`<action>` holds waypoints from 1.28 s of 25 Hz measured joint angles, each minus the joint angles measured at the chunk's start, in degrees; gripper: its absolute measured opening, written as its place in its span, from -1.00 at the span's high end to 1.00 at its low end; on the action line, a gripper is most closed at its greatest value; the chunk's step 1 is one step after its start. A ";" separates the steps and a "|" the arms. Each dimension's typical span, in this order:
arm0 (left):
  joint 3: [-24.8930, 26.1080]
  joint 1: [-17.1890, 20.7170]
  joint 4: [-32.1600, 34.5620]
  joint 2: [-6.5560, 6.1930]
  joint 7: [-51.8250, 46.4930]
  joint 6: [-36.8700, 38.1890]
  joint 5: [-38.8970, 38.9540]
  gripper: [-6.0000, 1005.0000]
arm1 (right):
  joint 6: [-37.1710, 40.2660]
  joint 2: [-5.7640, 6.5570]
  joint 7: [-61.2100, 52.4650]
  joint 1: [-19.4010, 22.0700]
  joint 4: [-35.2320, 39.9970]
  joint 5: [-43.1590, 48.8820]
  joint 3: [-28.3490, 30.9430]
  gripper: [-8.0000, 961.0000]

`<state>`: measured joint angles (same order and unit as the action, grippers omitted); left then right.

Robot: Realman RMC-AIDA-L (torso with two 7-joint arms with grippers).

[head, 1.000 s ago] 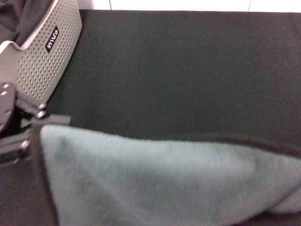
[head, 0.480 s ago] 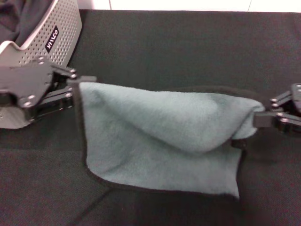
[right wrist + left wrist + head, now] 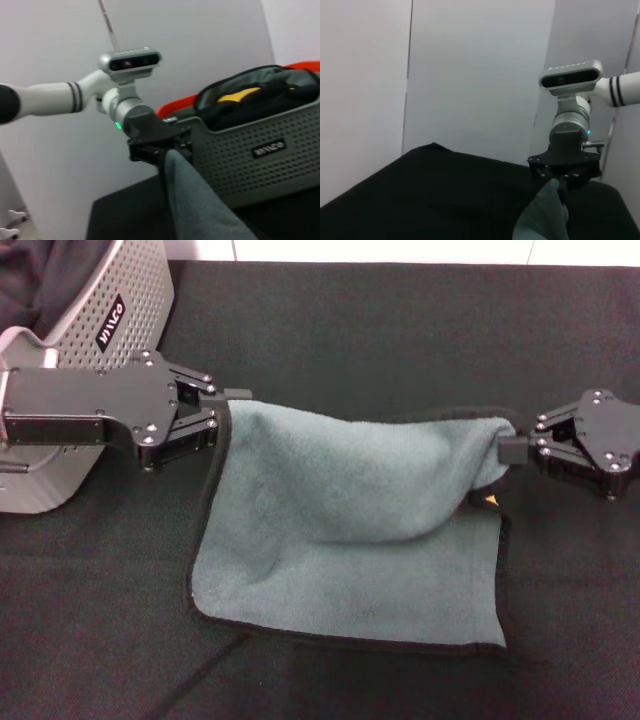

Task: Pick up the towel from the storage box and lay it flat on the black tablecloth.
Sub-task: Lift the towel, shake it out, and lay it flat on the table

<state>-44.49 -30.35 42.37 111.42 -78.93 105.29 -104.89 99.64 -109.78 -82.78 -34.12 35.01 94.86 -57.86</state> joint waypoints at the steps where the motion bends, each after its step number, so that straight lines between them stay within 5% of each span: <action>1: 0.01 -0.06 -0.13 0.05 0.34 -0.48 -0.03 0.77 | -0.80 0.00 0.07 -0.06 -0.06 0.02 0.00 0.96; 15: -0.08 -0.22 -0.24 2.30 7.32 -7.65 -0.36 0.77 | -11.42 -2.47 1.14 -1.72 -1.11 4.37 -0.14 0.96; 32: -0.33 0.56 1.24 6.02 20.44 -17.32 -3.39 0.78 | -16.84 -2.81 1.19 -2.25 -1.88 4.61 -0.37 0.96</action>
<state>-44.83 -29.79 43.61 117.43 -58.49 87.97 -108.28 82.80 -112.59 -81.59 -36.36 33.13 99.47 -58.23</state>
